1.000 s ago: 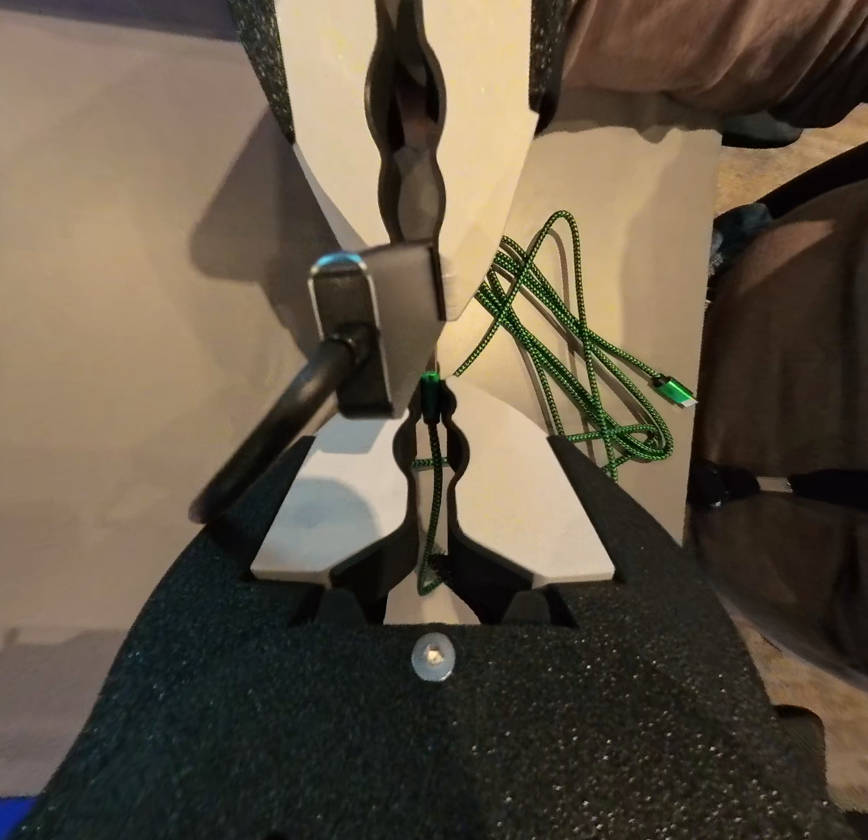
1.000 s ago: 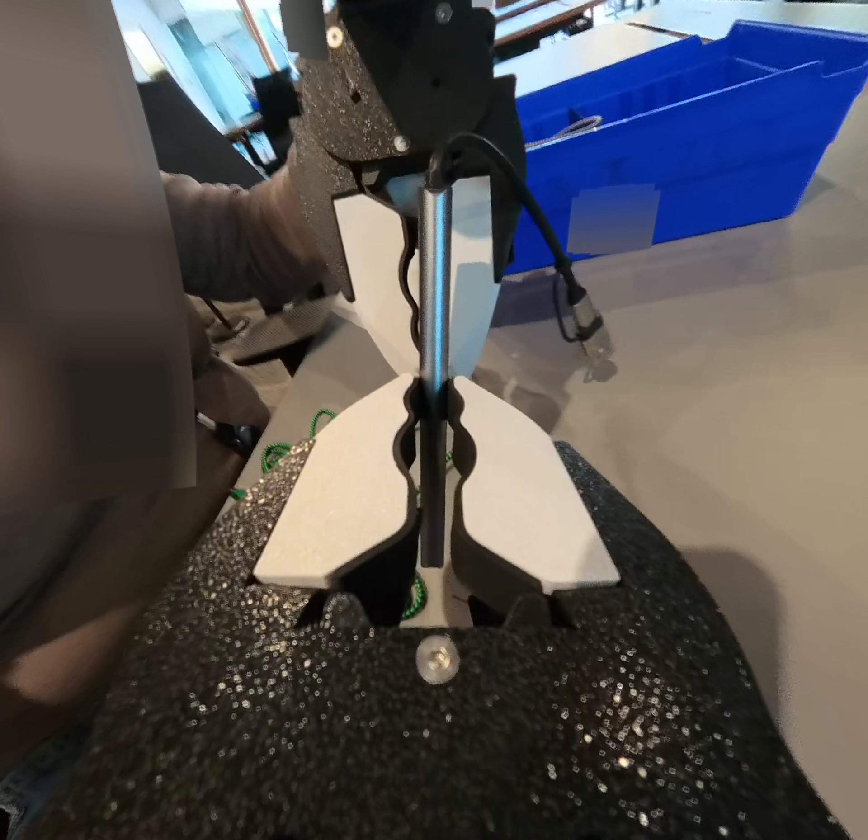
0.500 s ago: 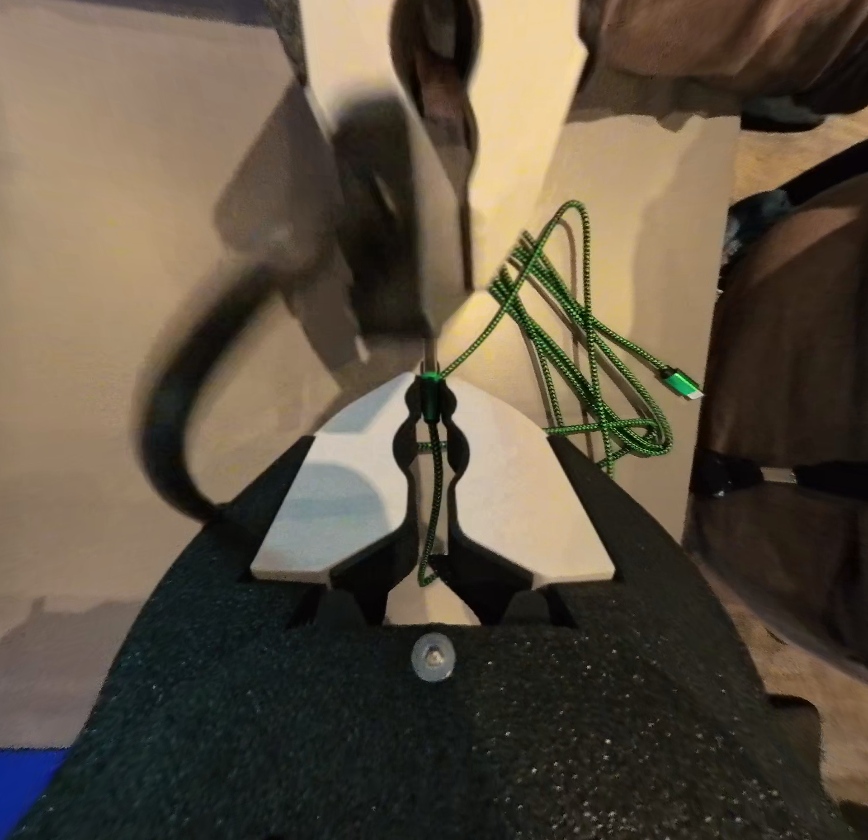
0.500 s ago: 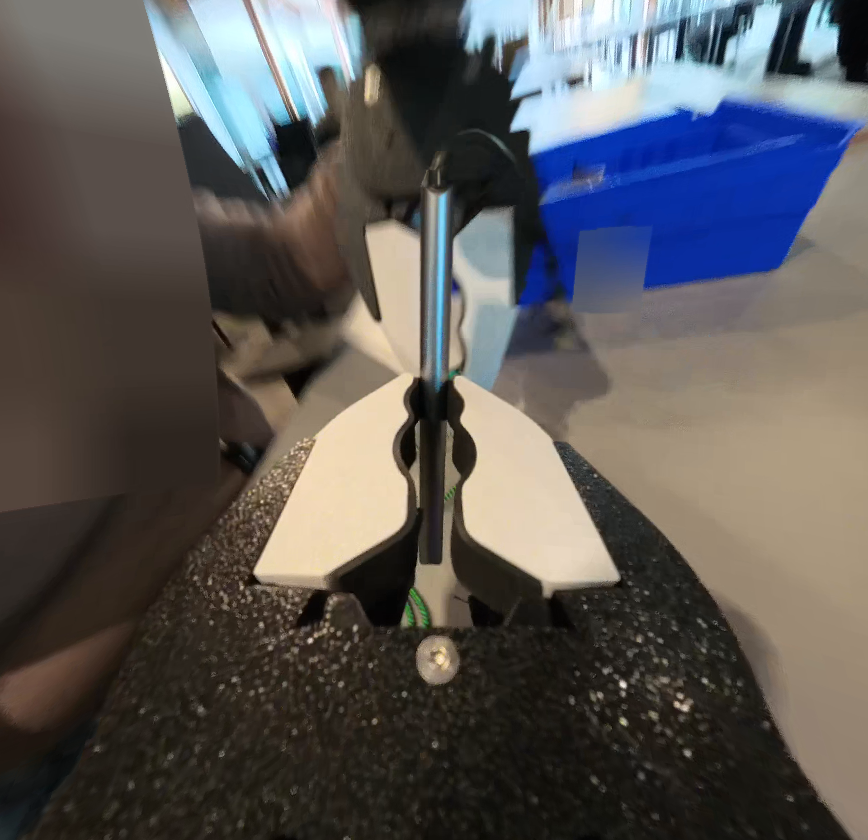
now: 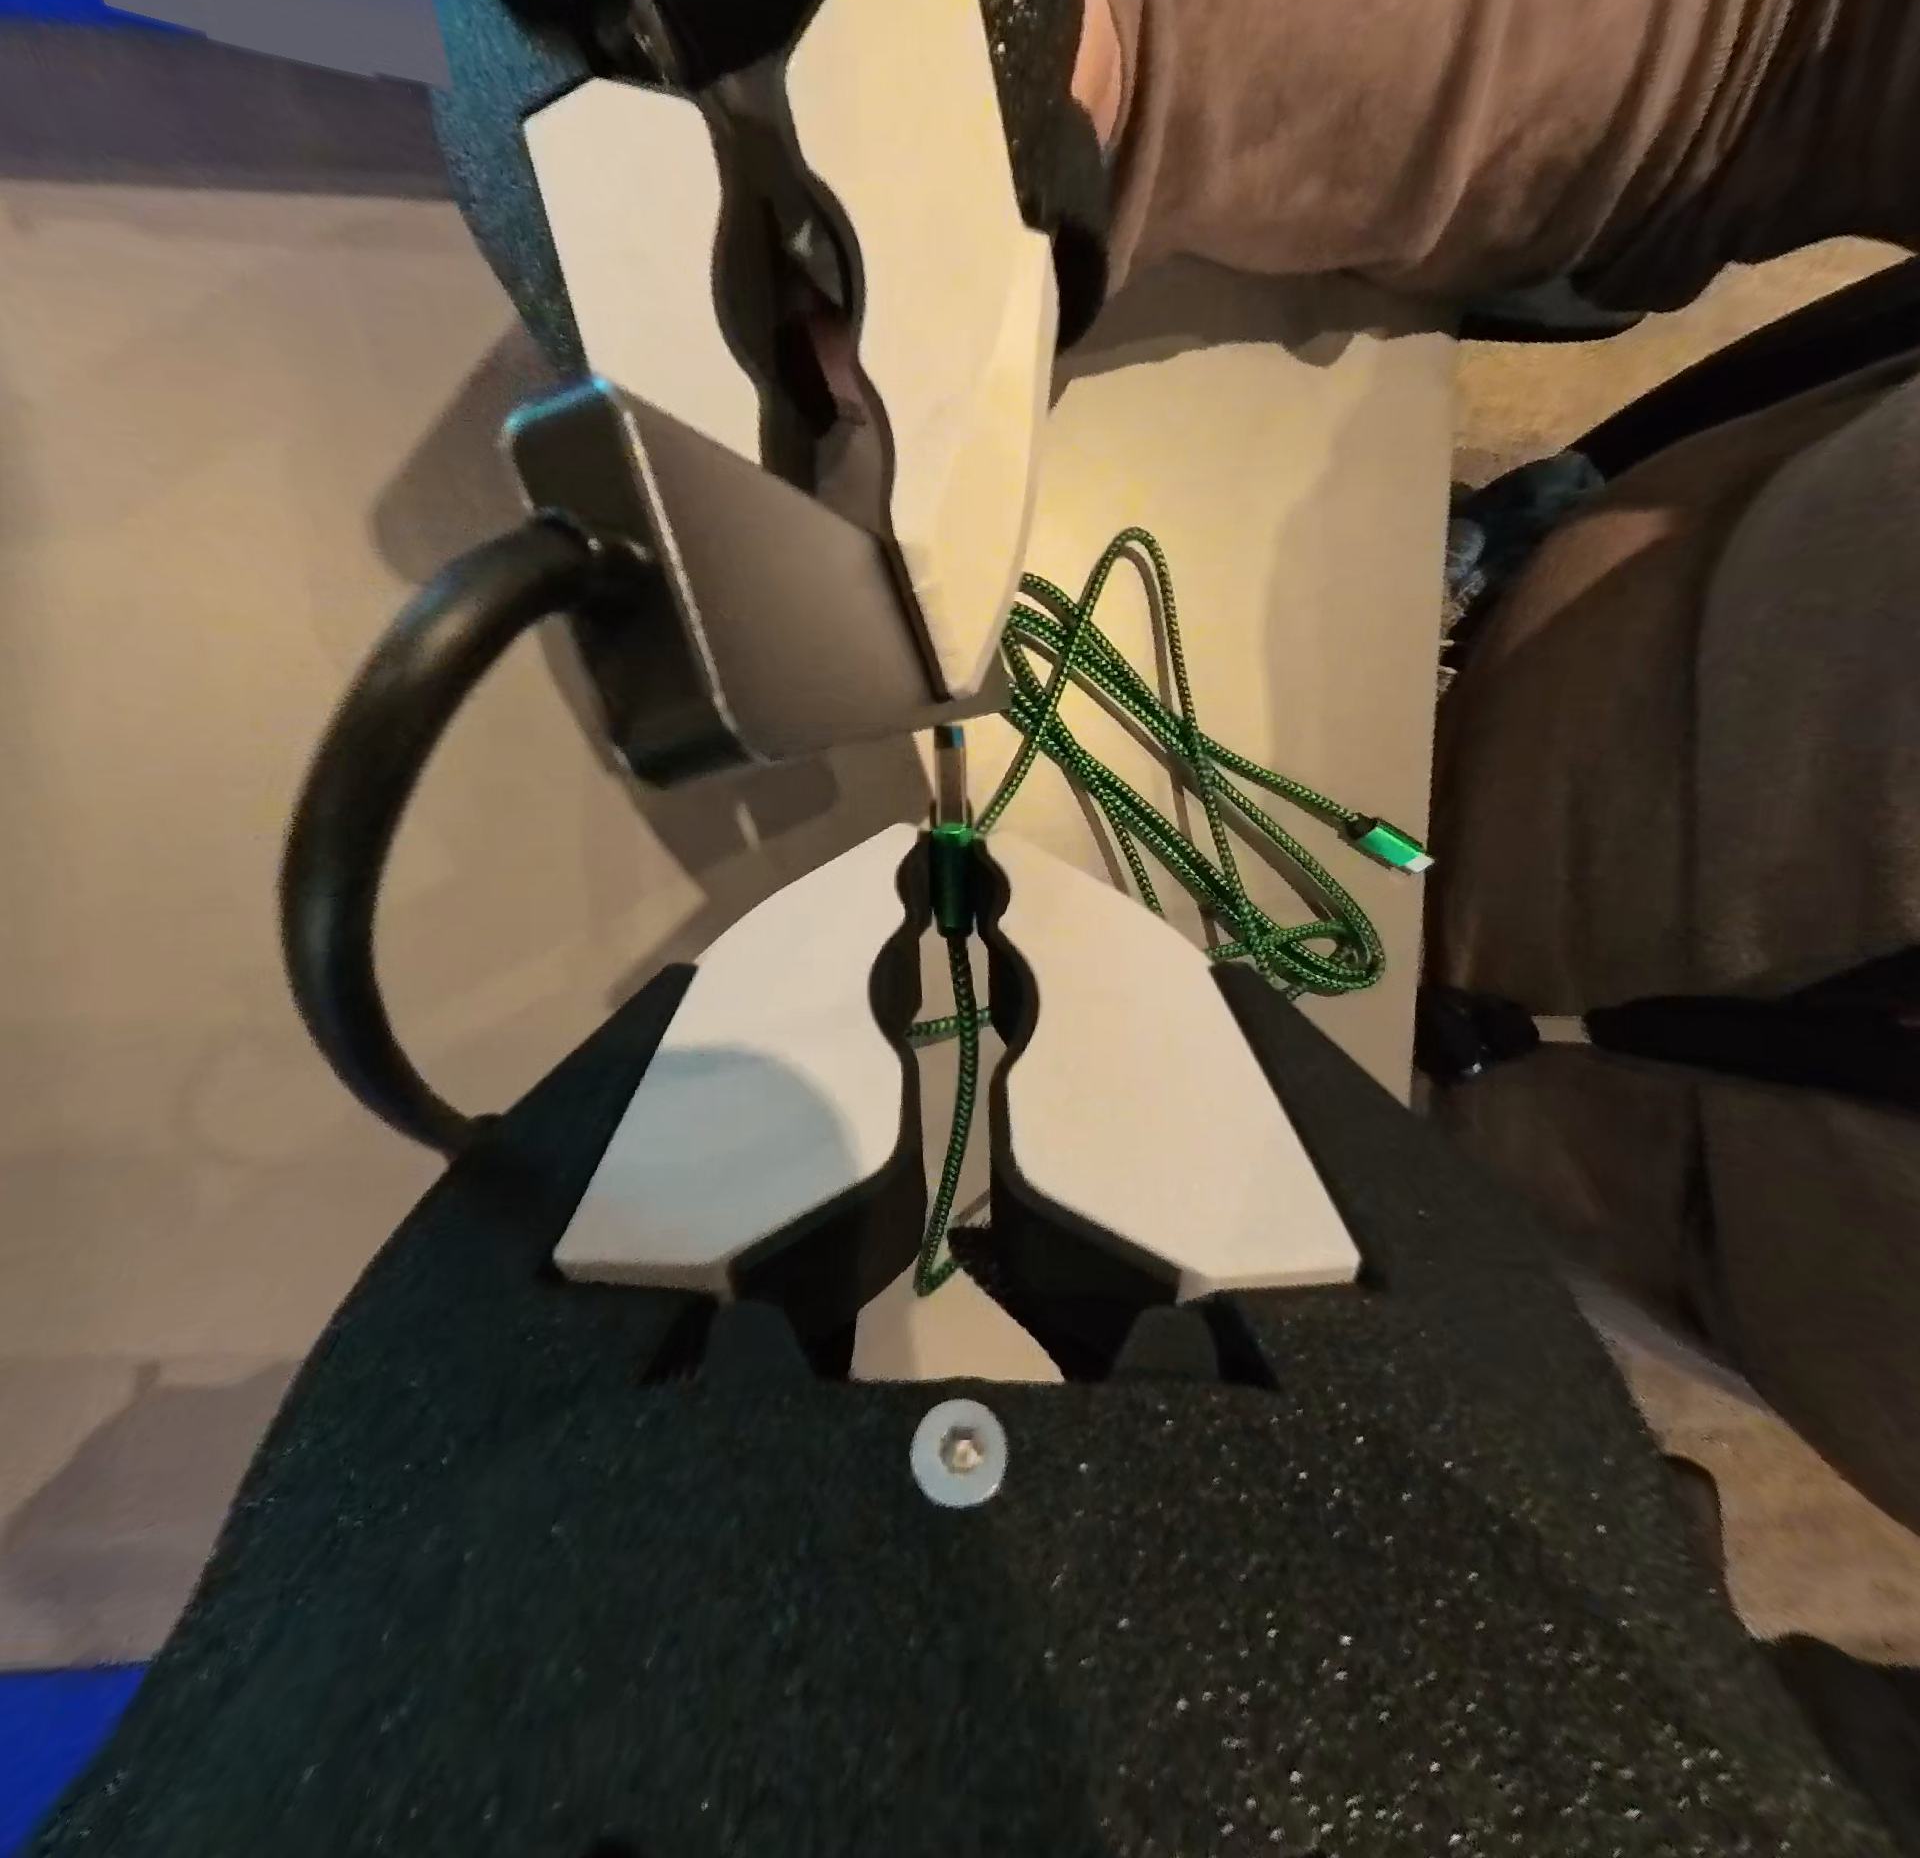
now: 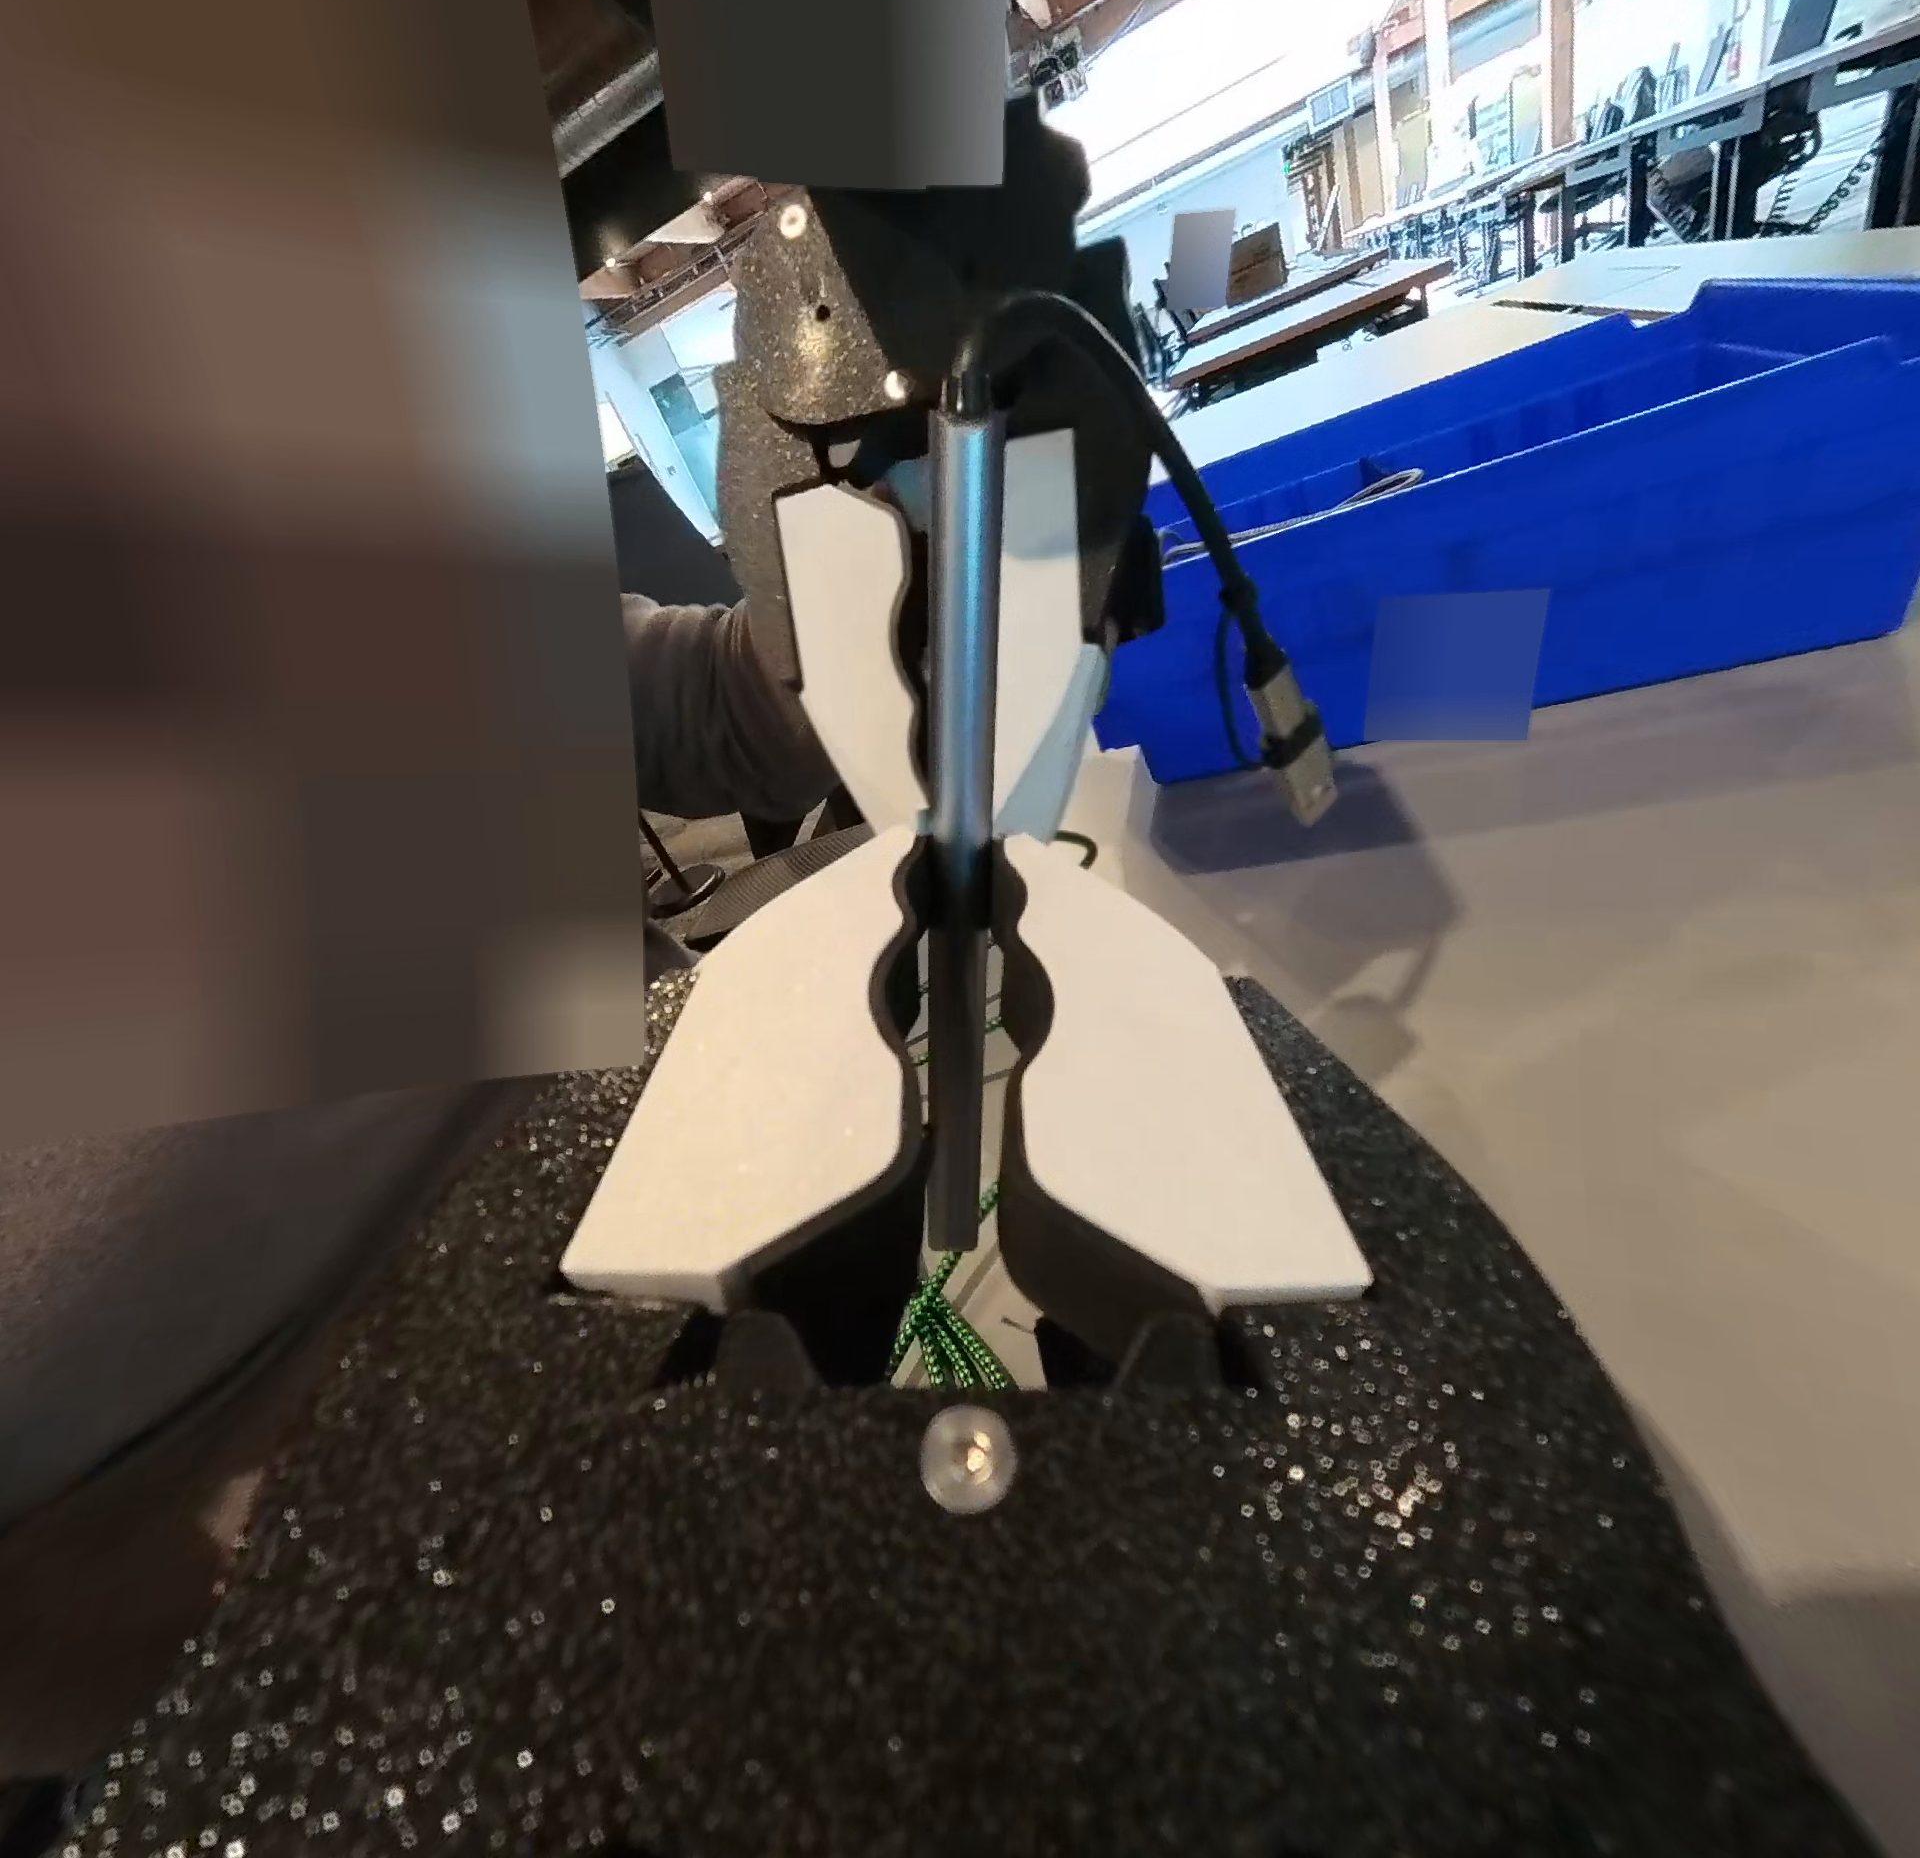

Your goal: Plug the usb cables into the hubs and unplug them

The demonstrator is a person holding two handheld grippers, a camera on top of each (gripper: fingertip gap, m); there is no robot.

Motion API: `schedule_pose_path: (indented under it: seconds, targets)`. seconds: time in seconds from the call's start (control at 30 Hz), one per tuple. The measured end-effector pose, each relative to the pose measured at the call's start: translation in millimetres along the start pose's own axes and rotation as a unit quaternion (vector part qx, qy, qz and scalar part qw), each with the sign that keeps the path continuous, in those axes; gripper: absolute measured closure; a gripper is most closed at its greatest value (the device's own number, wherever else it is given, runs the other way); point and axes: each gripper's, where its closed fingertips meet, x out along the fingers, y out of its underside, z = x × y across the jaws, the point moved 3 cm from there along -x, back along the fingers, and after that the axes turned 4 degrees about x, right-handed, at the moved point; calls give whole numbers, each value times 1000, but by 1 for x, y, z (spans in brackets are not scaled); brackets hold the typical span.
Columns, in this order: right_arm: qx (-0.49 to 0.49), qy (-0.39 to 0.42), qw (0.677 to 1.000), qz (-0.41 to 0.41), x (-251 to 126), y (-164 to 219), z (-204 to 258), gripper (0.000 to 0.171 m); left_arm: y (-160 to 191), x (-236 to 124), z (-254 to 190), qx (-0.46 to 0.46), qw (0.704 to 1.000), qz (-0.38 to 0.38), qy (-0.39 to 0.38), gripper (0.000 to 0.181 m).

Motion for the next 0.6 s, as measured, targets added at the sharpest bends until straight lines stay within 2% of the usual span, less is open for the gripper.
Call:
schedule_pose_path:
  seconds: [0.2,0.57,0.6]
  targets:
    - [-17,20,1000,12,0,1,-1,162,2,0,6,-2,1000,16,-16,174]
    - [-75,102,990,64,-1,6,-8,162,8,8,12,11,995,75,-57,175]
    - [-77,101,990,67,0,7,-7,158,9,8,13,10,995,81,-60,175]
